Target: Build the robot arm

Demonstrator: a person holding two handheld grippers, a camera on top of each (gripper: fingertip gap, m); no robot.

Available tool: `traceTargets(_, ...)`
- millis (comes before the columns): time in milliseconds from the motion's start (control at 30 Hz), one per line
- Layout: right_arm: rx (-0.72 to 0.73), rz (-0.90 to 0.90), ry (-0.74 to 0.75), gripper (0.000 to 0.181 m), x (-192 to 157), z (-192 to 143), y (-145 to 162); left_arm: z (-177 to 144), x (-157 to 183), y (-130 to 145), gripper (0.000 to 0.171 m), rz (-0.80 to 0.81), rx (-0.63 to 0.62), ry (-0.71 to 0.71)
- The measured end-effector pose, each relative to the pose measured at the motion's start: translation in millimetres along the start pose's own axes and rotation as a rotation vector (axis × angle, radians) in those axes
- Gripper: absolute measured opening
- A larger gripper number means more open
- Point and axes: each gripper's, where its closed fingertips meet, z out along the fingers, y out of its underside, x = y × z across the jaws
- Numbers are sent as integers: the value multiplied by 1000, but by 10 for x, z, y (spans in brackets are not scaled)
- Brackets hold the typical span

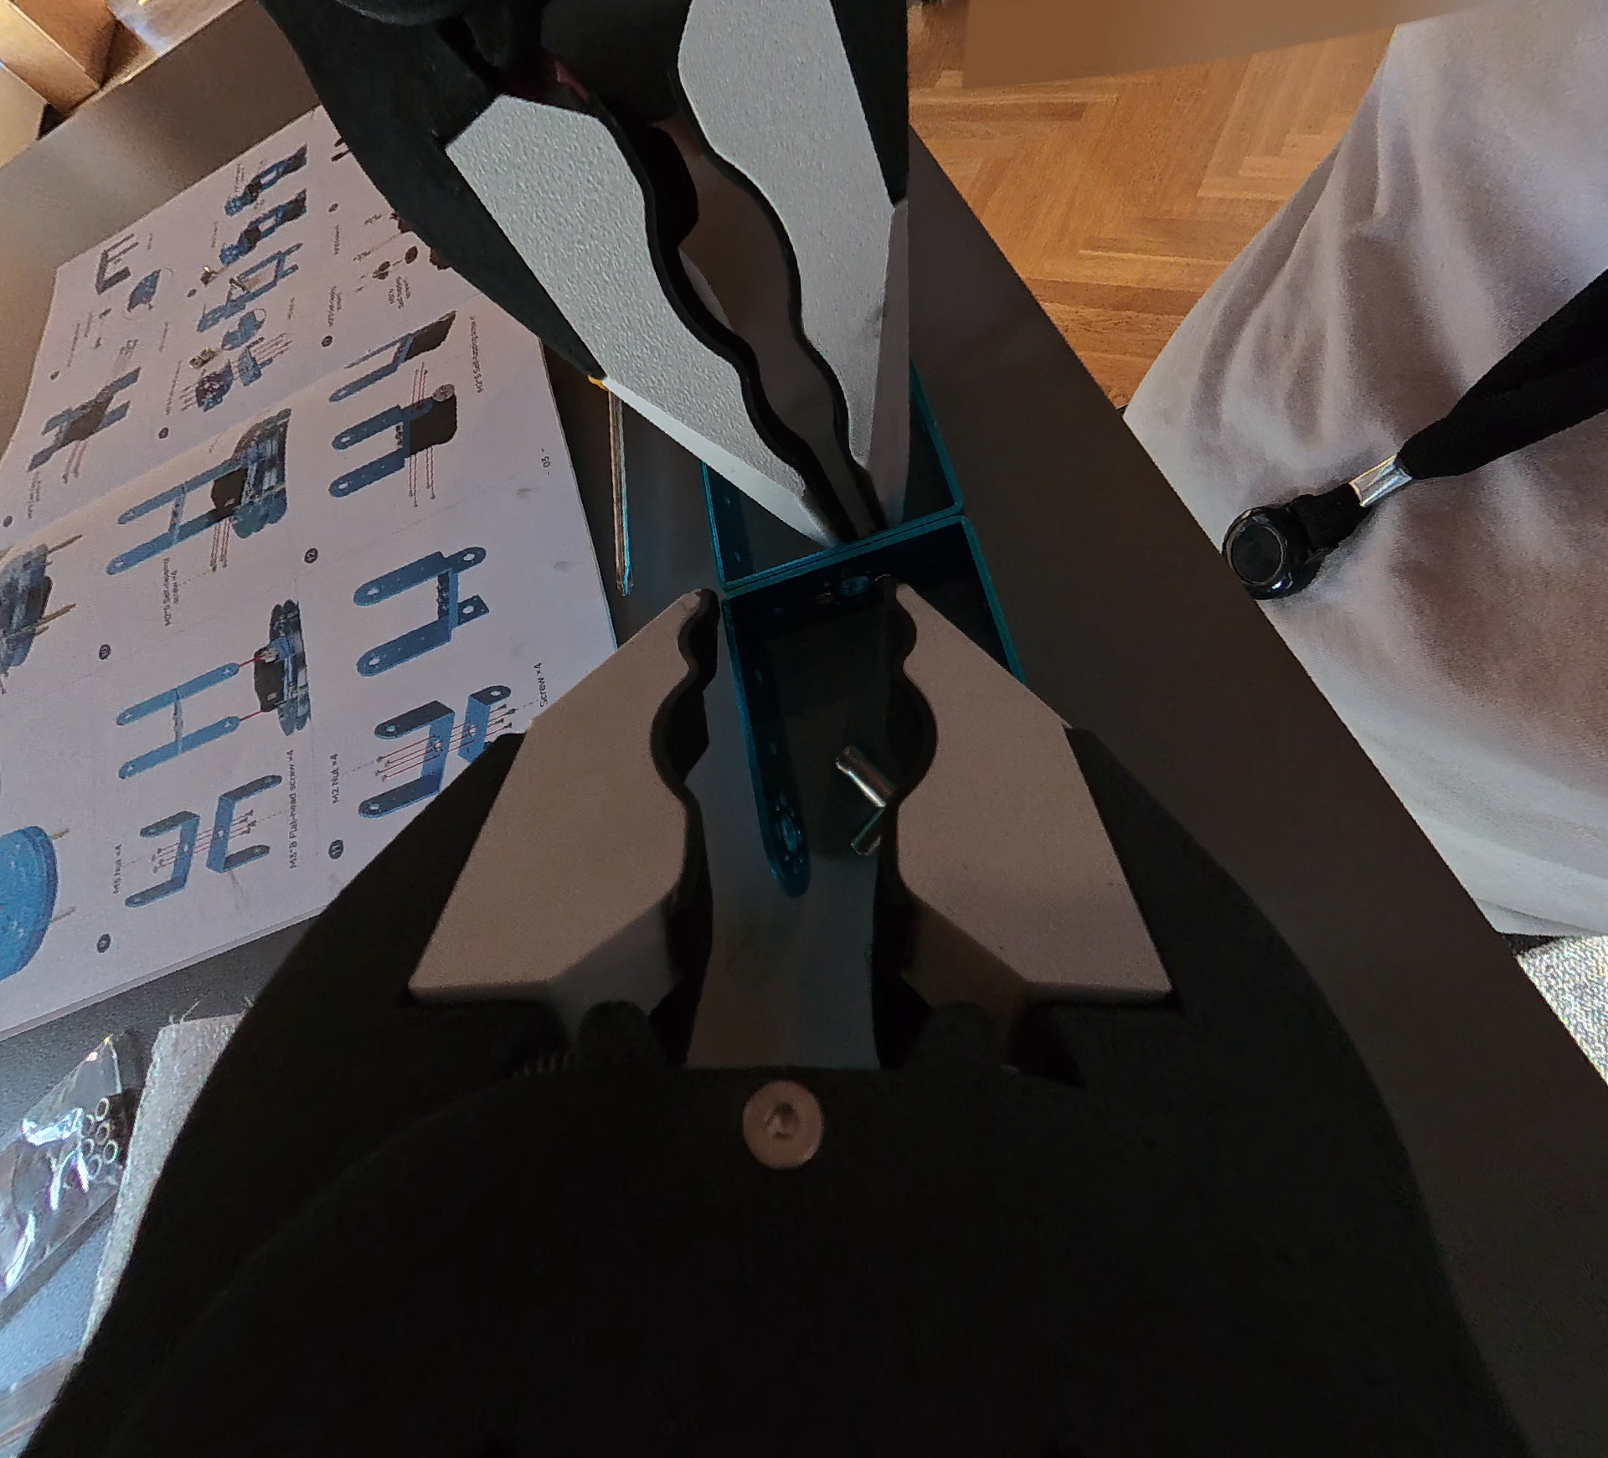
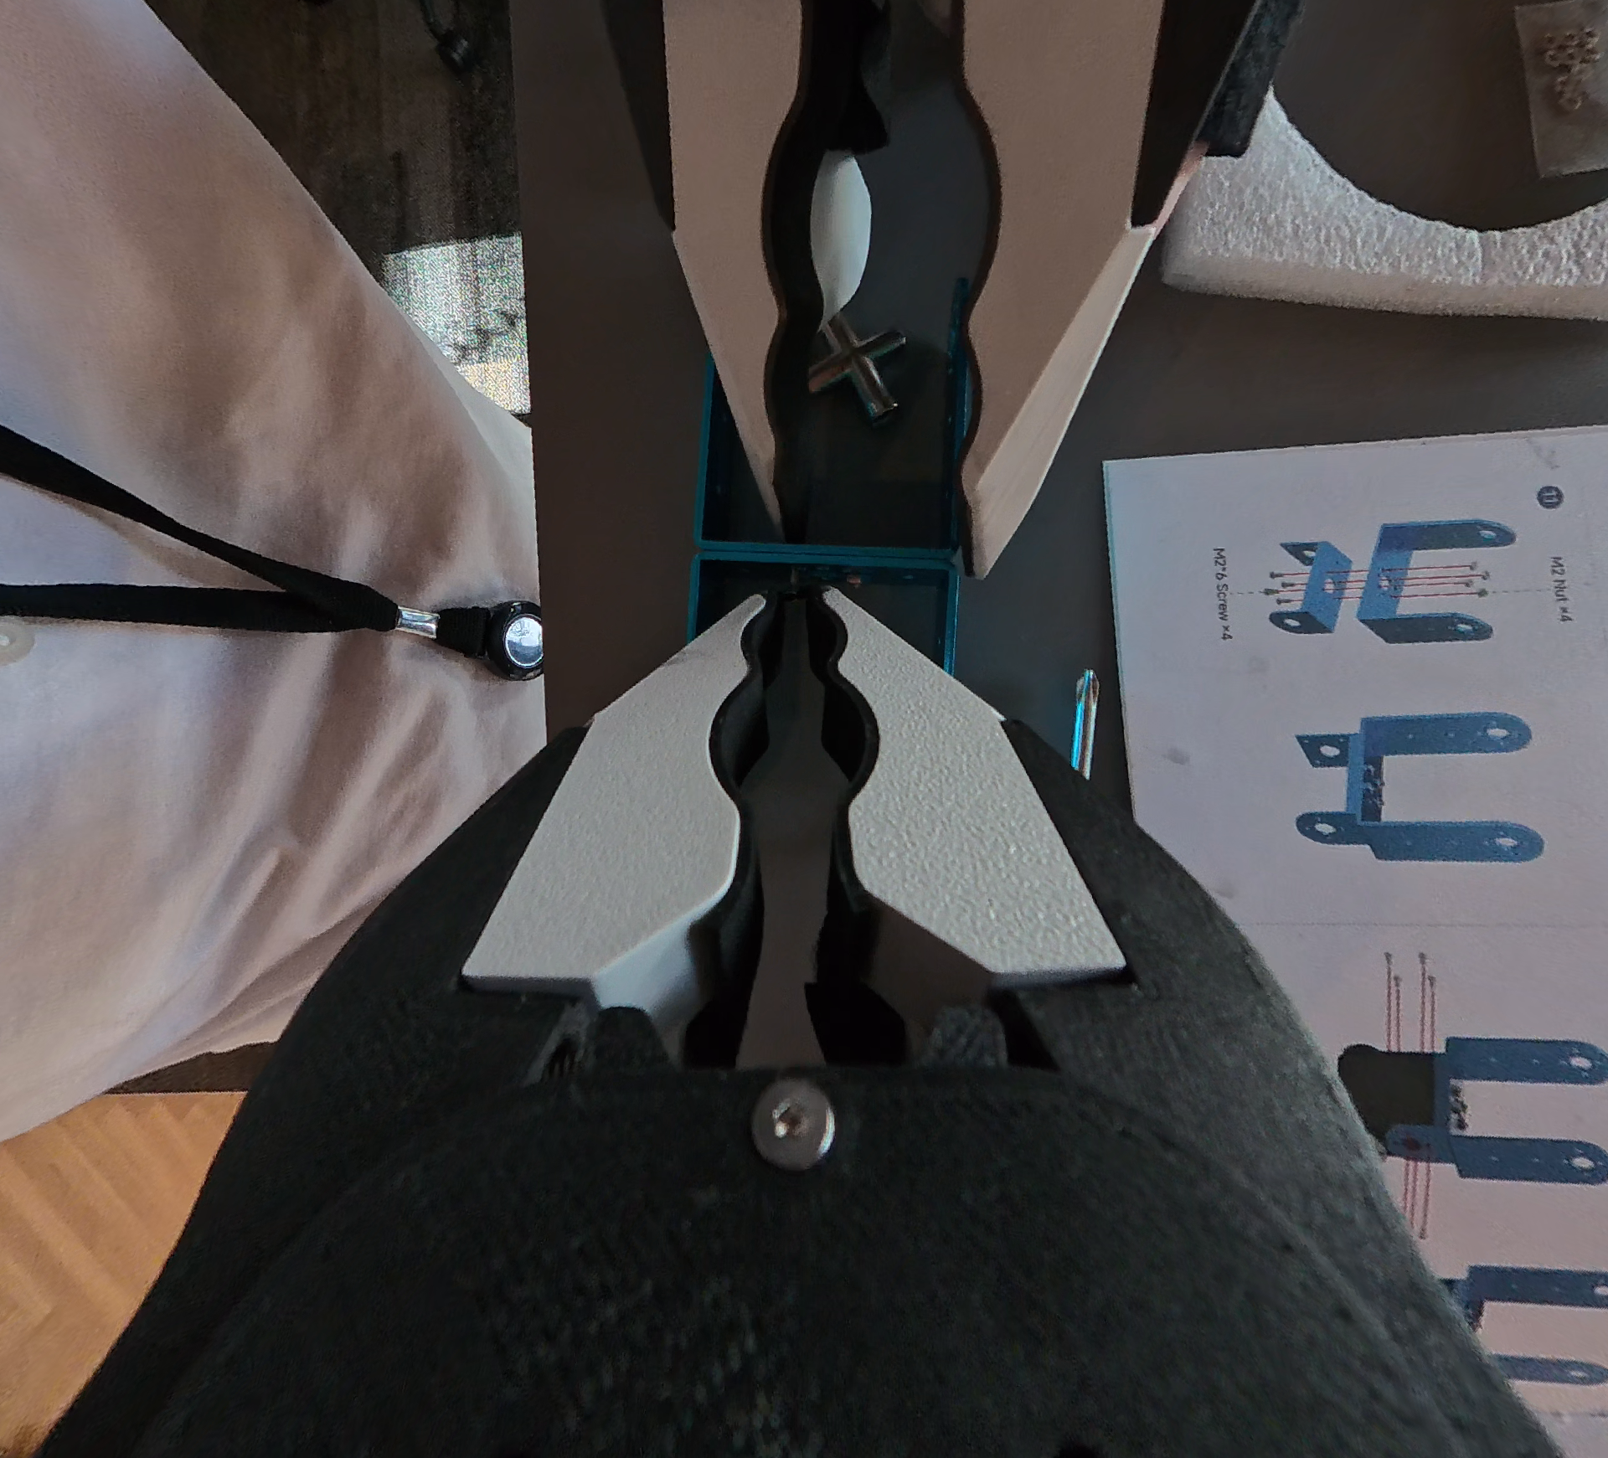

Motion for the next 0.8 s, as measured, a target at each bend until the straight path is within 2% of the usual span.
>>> traceTargets(800, 15, 71, -25, 5, -5, 10, -15, -10, 8, 0, 35, 0, 0, 2)
